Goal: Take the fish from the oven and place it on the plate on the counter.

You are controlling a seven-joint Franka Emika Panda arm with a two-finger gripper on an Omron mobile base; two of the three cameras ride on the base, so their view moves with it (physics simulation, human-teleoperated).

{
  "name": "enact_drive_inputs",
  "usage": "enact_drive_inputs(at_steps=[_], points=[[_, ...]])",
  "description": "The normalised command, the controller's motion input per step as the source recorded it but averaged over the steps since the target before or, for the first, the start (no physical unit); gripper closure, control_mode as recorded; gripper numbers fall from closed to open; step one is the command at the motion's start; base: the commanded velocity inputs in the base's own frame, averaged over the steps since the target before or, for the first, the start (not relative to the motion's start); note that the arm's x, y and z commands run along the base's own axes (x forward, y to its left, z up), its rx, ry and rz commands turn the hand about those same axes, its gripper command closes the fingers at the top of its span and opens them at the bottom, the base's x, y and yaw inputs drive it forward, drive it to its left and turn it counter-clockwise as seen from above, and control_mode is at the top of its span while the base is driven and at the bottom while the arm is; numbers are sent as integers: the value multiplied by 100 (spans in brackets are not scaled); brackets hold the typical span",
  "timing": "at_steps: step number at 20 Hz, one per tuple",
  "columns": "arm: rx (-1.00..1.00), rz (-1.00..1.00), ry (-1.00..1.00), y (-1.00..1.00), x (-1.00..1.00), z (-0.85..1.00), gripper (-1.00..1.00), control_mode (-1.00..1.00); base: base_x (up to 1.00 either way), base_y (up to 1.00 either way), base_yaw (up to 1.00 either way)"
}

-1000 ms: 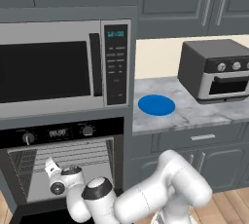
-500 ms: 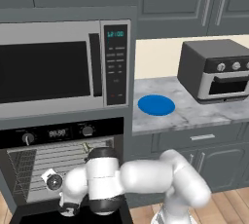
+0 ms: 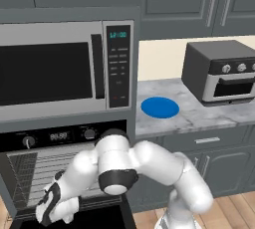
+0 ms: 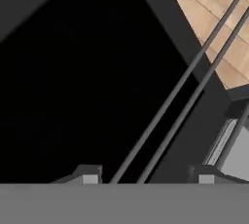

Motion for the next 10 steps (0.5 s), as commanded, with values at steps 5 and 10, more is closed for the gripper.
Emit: enact_drive_inputs(at_steps=[5, 10], points=[[0, 9, 9, 0, -100, 85, 100, -100, 0, 0, 0], [0, 10, -7, 0, -99, 100, 100, -100, 0, 0, 0]])
